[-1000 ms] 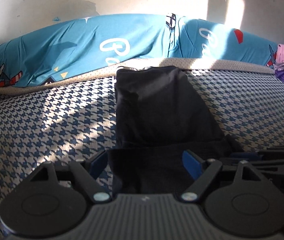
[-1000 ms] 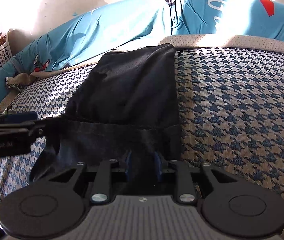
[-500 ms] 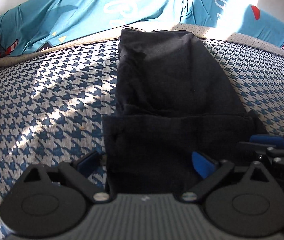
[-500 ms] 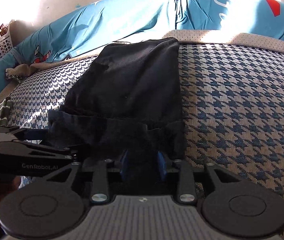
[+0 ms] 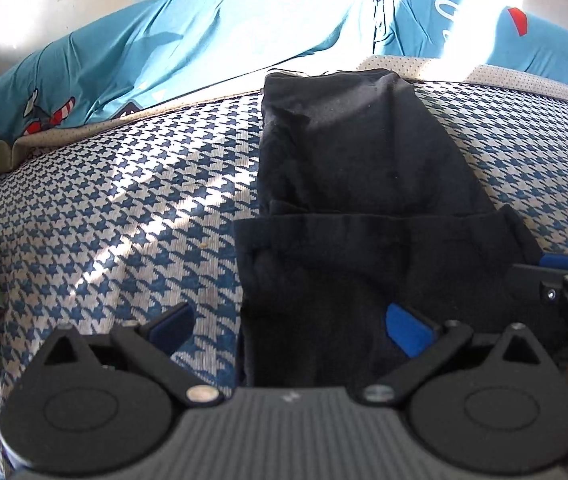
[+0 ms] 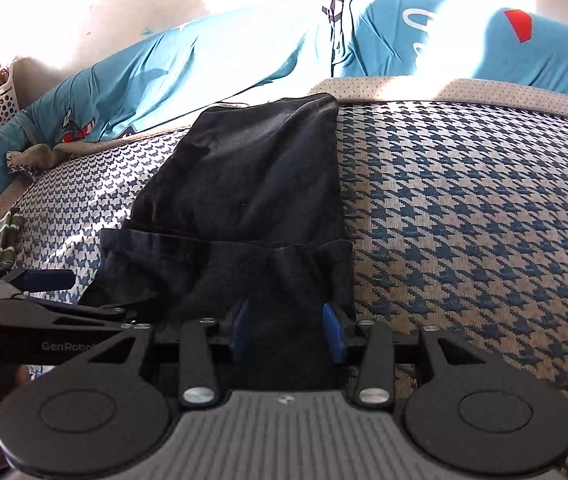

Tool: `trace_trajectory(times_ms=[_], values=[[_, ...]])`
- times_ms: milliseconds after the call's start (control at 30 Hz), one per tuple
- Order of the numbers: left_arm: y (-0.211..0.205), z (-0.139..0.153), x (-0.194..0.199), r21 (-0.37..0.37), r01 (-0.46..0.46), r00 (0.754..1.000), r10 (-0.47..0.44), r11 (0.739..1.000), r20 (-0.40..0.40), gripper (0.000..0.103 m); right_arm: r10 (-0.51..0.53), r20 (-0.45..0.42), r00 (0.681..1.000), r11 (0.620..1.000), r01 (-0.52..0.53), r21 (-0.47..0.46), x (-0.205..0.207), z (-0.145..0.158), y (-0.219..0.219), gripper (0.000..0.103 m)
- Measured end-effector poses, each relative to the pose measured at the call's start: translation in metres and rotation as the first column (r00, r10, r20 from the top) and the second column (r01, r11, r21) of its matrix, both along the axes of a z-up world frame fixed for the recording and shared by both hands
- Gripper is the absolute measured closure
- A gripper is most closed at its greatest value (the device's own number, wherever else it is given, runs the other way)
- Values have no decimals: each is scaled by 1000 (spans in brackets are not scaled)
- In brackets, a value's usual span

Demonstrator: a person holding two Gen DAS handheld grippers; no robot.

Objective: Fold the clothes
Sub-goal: 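Open the right gripper and withdraw both grippers from the folded shirt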

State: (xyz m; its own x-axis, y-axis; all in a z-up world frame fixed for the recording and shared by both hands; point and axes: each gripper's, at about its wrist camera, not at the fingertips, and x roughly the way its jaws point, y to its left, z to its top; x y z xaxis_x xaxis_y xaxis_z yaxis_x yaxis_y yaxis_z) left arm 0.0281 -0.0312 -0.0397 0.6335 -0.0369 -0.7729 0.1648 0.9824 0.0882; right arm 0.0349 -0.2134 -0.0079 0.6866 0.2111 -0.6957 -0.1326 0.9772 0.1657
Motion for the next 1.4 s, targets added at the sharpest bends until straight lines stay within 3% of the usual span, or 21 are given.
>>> trace_trajectory(times_ms=[200,367,600,900,1067,1233,1400], values=[[2,0,-27,-13,-27,1000,27,1000,-15,0,-19,12,1000,997,20,-77,-17,2,2,59],[4,-1,-40,-17,-35,999,35,999,-24,0,-6,0,1000,997,6,-81,-31,2,0,59],[8,-2,-48,-7,-37,999,37,999,-31,0,50,22,999,993,-47,-111,-51,6,-1,59],[7,-5,-61,24,5,999,-4,1000,-54,0,177,-16,984,974,-177,-142,-60,9,6,59],[9,-4,-67,21,24,998,-22,999,-62,0,332,-34,943,913,-330,-240,-60,9,13,58],[7,-2,-74,29,35,998,-33,999,-52,0,515,-26,857,781,-481,-399,-71,4,26,59],[6,-2,-79,27,58,997,-56,998,-51,0,546,-14,838,753,-498,-430,-70,-4,30,59]])
